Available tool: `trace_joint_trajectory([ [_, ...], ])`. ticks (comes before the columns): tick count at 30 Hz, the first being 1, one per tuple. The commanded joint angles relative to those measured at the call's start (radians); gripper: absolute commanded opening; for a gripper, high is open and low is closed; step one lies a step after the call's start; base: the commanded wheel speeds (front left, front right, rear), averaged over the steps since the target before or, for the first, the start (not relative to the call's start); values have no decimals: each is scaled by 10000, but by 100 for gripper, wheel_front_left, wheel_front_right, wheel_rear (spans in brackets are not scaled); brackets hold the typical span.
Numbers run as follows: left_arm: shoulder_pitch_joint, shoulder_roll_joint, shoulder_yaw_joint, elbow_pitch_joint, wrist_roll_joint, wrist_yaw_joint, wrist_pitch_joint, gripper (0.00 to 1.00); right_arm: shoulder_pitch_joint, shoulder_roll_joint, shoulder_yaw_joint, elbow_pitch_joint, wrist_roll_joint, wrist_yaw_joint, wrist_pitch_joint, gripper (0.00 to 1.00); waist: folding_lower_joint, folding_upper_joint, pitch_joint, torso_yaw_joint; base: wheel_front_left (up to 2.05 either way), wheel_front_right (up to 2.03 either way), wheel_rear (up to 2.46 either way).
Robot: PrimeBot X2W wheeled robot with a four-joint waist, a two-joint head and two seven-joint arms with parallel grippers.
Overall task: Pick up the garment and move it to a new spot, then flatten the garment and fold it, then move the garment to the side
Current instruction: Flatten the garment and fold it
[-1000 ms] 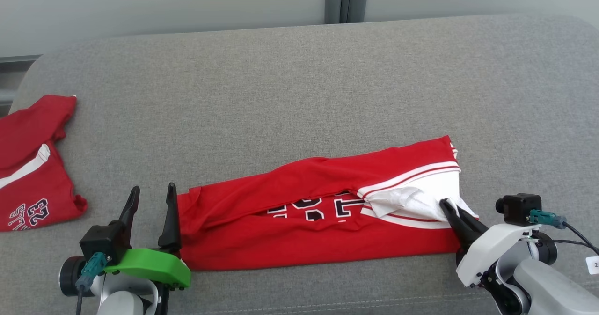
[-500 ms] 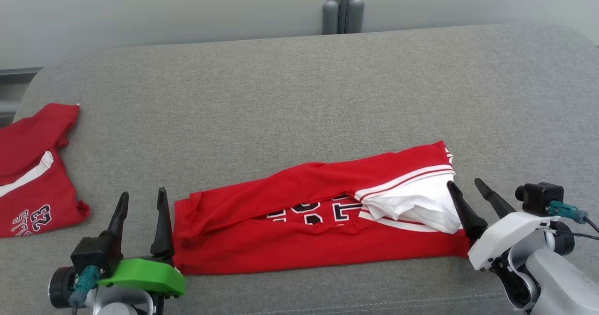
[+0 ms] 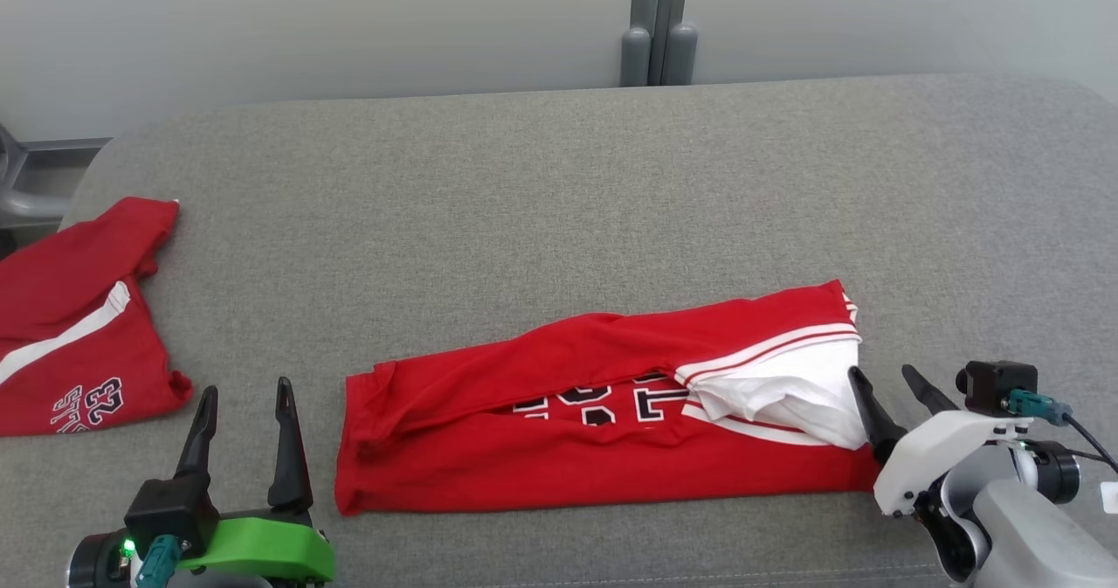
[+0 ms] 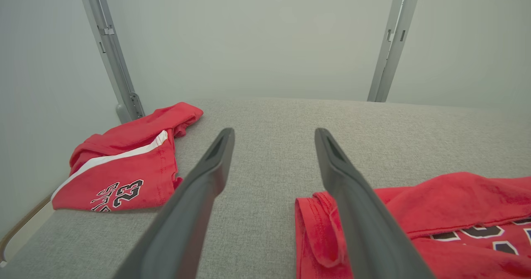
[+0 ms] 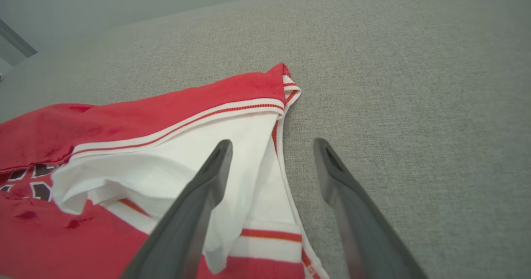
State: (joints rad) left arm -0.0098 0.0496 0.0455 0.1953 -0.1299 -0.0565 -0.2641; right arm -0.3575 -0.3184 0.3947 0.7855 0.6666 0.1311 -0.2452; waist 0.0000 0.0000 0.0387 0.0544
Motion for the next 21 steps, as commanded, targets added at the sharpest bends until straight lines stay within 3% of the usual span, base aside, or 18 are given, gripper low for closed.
trace_joint_trajectory([
  [1,127,22,-3,-54,9,87,0,100,-224,34,-13,105,-162,-7,9,100,0,0,-34,76,0,0,0],
  [21,-187,21,-412,69,-283,156,0,100,-1965,812,-242,3837,-418,-12,1376,100,0,0,319,786,0,0,0],
])
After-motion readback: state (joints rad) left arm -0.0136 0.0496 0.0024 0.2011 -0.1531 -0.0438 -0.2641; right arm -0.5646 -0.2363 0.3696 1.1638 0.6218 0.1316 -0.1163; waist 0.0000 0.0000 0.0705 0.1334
